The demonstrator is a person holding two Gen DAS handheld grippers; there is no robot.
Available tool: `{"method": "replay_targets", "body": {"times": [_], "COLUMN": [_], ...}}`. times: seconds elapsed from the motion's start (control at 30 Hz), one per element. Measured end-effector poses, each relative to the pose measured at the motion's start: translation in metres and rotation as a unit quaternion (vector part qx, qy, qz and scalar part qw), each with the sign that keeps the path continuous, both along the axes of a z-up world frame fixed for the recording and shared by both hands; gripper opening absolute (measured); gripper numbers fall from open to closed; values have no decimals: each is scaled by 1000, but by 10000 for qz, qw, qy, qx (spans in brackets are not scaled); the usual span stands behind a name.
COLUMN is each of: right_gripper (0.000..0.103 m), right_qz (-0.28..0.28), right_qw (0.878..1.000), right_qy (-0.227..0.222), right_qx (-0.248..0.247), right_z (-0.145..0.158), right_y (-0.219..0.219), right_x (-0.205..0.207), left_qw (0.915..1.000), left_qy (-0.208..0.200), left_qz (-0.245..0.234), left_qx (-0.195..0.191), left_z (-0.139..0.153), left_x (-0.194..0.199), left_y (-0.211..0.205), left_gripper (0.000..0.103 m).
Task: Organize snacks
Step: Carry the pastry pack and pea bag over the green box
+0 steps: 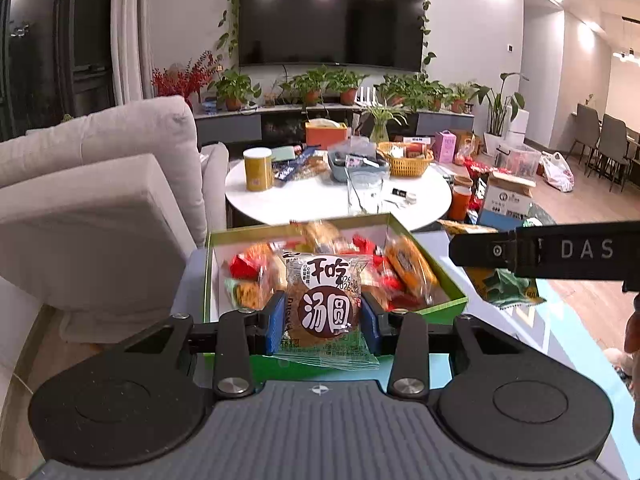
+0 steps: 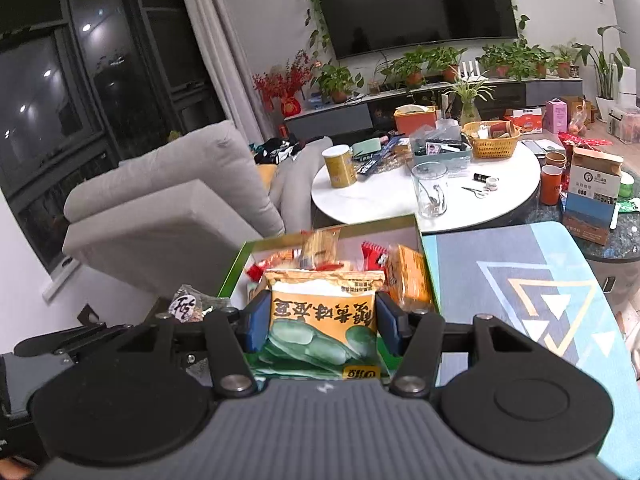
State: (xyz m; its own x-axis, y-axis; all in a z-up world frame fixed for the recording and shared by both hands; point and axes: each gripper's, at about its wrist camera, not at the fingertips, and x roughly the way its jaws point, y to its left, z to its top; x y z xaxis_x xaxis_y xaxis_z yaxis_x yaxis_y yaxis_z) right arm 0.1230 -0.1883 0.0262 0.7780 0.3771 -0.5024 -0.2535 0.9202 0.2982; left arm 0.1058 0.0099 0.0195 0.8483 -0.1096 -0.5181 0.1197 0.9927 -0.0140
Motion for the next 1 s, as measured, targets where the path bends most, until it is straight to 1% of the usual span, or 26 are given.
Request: {"method": "replay_targets", "body": {"times": [0.2,0.37,0.53,0.7,0.77,0.9,1.0], "right_gripper": [64,64,64,64,64,64,64], "right_qz": [-323,-366,-413,-538,-596,-587,-641], "right_qw": [9990,9989,9986,9976,9972,9965,9959], "right_qy": [125,99,142,316,386,528,598], "right_qx": [274,289,285,290,219,273,225], "right_z": [8,12,13,0,-7,-17,-24], "right_y": [-8,-5,-1,2,5,9,13], "right_x": [20,33,53,74,83,96,106], "left_qw": [9999,9999,9998,9998,9997,9994,9990], "left_qy": [-78,-52,-79,27,94,230,309], "left_qz": [64,118,153,183,215,274,328], "left_qx": [45,6,71,-48,-35,-32,-54], "left_z": [12,17,19,9,3,-8,-16], "left_x": [19,41,63,83,92,109,122], "left_y": [1,2,1,7,9,13,18], "left_gripper": [36,36,36,36,36,36,36]}}
